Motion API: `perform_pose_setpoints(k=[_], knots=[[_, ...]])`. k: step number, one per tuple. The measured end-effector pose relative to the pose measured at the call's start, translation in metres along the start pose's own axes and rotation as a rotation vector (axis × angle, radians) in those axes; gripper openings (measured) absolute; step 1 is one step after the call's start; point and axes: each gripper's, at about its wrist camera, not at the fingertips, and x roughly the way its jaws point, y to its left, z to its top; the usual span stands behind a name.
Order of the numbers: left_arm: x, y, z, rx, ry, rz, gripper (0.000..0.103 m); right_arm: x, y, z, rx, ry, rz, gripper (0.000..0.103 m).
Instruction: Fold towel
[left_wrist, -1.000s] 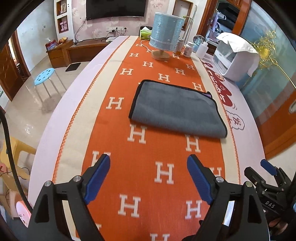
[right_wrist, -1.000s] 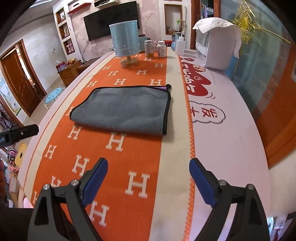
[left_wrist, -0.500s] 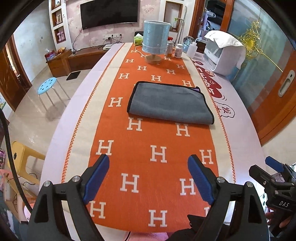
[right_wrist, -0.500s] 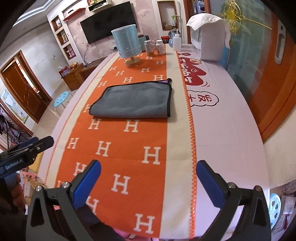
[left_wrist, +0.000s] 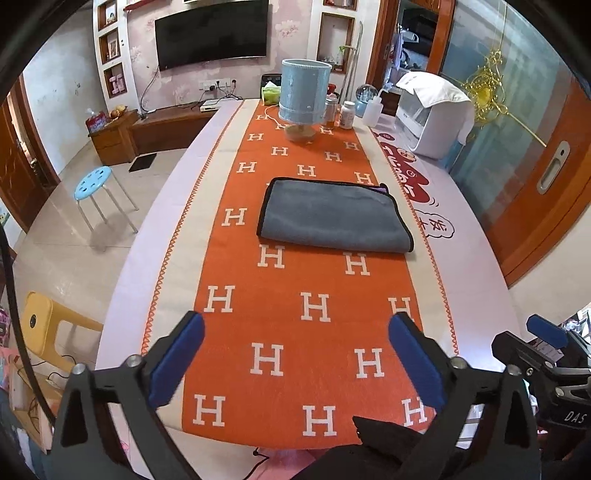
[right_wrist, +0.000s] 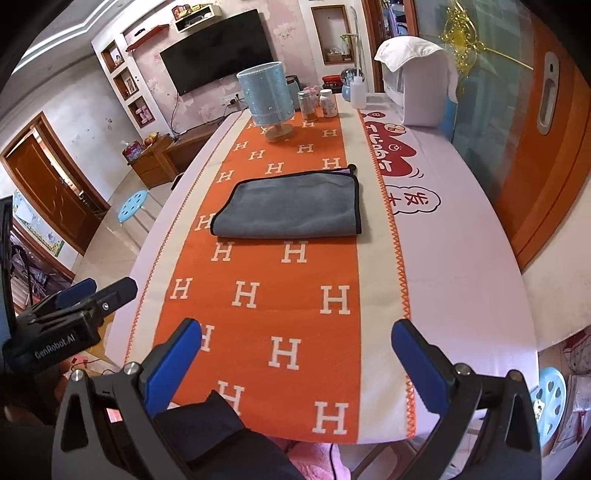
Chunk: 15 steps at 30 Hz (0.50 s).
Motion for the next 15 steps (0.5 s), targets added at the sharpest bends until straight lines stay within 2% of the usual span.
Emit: perform_pose_setpoints(k=[15], knots=[[-0.011, 0.012, -0.001, 0.01, -0.048, 0.052, 0.102, -0.014, 0.03, -0.008, 0.028, -0.044, -0.077, 0.103]])
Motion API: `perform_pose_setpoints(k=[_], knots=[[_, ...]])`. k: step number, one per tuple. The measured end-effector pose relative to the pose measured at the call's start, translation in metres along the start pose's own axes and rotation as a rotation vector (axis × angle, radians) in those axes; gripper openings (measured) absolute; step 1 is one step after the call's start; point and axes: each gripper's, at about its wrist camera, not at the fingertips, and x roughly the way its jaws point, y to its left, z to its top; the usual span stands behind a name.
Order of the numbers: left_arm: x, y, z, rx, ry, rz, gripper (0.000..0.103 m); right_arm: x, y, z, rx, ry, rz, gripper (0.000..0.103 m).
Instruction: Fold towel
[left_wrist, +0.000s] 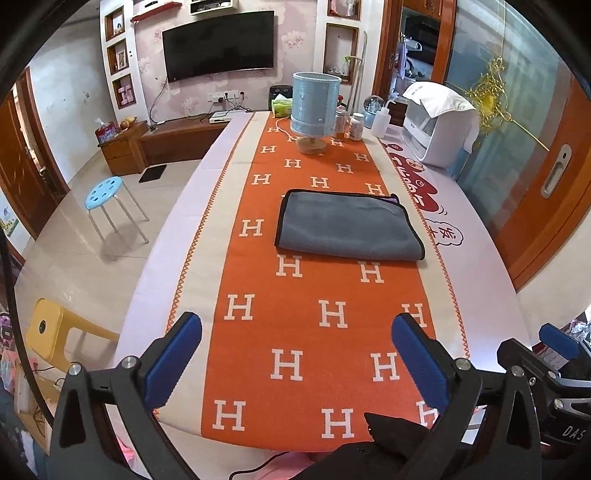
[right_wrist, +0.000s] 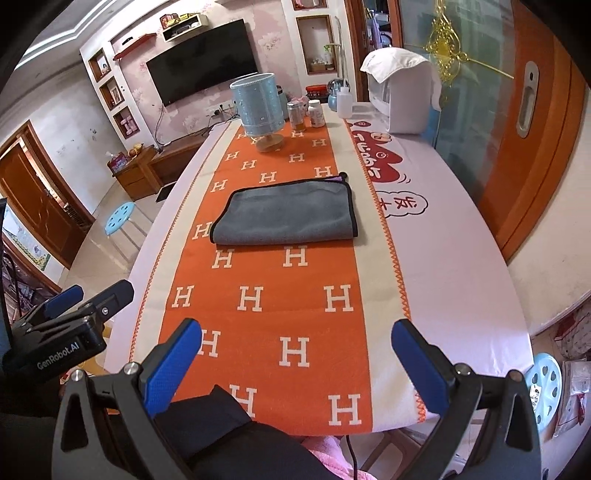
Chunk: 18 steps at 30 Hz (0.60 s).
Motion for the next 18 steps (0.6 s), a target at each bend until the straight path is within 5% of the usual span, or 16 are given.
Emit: perform_pose_setpoints(k=[18], knots=[[-0.003, -0.008, 0.013, 0.026, -0.034, 0.008, 0.102, 0.001, -0.004, 0.003, 0.023, -0.008, -0.014, 0.103]])
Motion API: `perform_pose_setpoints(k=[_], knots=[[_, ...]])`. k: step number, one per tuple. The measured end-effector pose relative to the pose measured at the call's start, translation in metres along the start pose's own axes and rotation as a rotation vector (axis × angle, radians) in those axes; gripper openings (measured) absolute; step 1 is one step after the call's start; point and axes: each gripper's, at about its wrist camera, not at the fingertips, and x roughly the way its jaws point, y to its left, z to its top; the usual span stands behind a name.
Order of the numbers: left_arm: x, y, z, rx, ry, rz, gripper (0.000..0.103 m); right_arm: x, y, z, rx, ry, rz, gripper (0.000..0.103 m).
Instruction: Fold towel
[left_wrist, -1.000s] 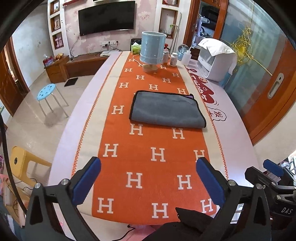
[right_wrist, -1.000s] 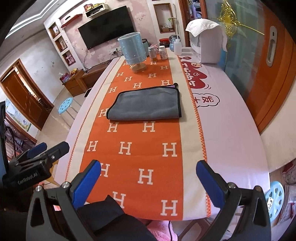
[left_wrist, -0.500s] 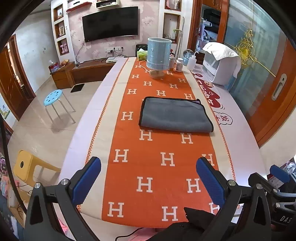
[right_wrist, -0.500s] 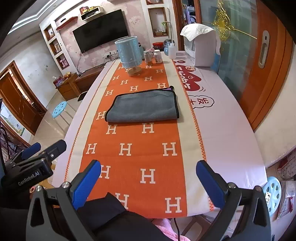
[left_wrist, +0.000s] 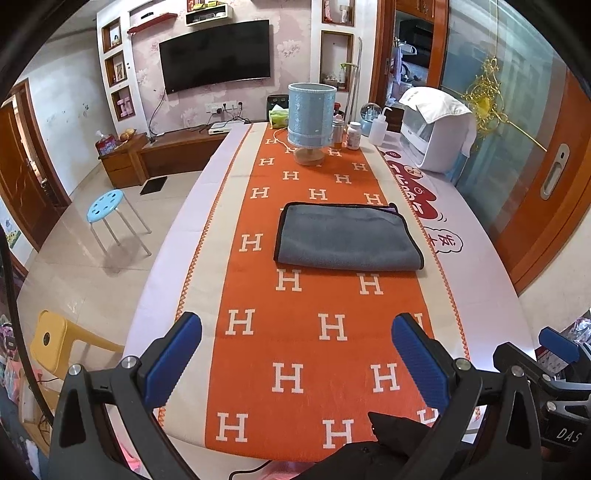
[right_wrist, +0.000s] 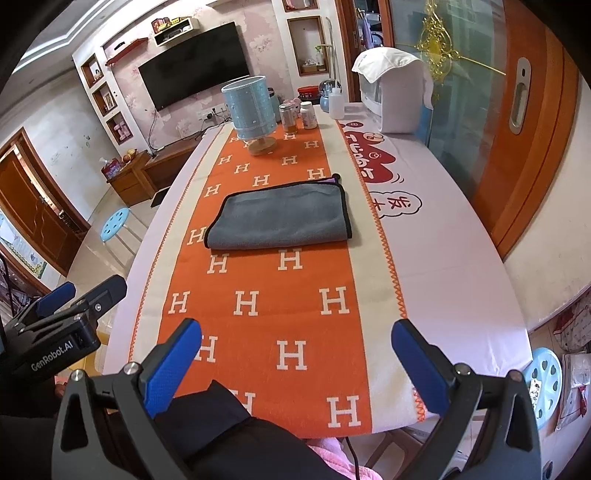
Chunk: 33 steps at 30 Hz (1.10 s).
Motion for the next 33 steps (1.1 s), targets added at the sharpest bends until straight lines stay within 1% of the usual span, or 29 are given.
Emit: perform_pose_setpoints(k=[13, 20, 33], knots=[[0.006, -0.003, 0.004, 0.011, 0.001, -0.01, 0.102, 0.007, 0.0, 0.005, -0.011, 0.005, -0.004, 0.103], [0.01, -0.004, 0.006, 0.015, 0.015, -0.016, 0.102, 0.012, -0.002, 0.006, -0.008, 0.02, -0.004, 0.103], [0.013, -0.003, 0.003, 0.014, 0.023, -0.01, 0.102, 0.018, 0.001, 0.005, -0.013, 0.036, 0.001, 0.103]])
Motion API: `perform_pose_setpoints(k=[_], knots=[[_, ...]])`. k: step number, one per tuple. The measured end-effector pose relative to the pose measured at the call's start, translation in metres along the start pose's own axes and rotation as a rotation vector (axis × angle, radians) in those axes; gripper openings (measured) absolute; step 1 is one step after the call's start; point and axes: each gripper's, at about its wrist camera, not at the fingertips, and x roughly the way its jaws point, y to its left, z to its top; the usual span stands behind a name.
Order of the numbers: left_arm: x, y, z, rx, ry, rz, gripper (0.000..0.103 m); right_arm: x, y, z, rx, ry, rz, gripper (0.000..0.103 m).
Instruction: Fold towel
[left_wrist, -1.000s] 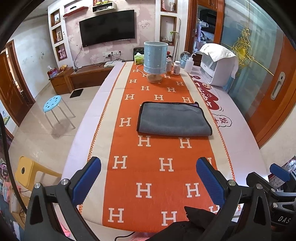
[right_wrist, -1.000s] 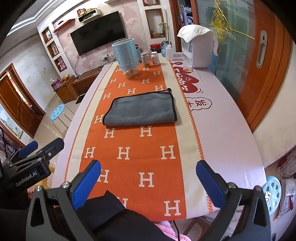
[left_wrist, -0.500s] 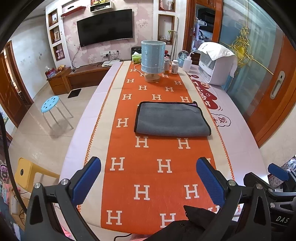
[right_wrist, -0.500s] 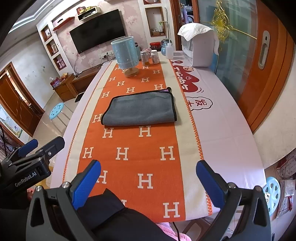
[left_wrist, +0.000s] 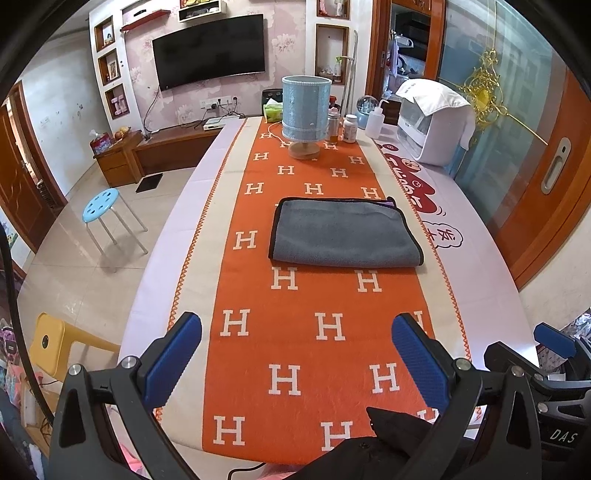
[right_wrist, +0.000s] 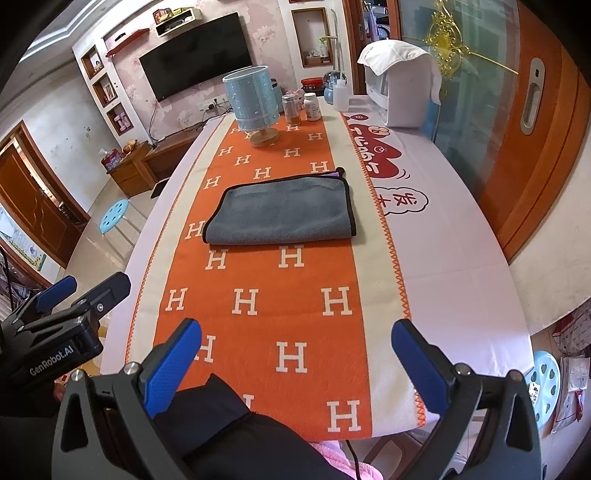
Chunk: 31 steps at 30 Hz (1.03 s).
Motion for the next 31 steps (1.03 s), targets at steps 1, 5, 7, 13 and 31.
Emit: perform_pose_setpoints(k=[1, 5, 7, 13, 31], knots=[[0.0002, 0.0001, -0.0006, 0.0, 0.001, 0.0, 0.102, -0.0001, -0.0001, 0.0004, 0.001, 0.0, 0.0, 0.103], [0.0001, 0.0003, 0.0, 0.002, 0.002, 0.001, 0.102, 0.0004, 0.0004, -0.0003, 0.0, 0.003, 0.0, 0.103], [0.0007, -0.0003, -0.0023, 0.003, 0.006, 0.001, 0.102, 0.0003, 0.0002, -0.0001, 0.0, 0.004, 0.001, 0.103], [0.0011, -0.0002, -0.0046, 0.003, 0.007, 0.004, 0.102, 0.0019, 0.0023, -0.0032, 0.0, 0.007, 0.002, 0.103], [0.0007, -0.0015, -0.0068, 0.006, 0.006, 0.006, 0.102, 0.0017, 0.0022, -0.0042, 0.002, 0.008, 0.002, 0.103]])
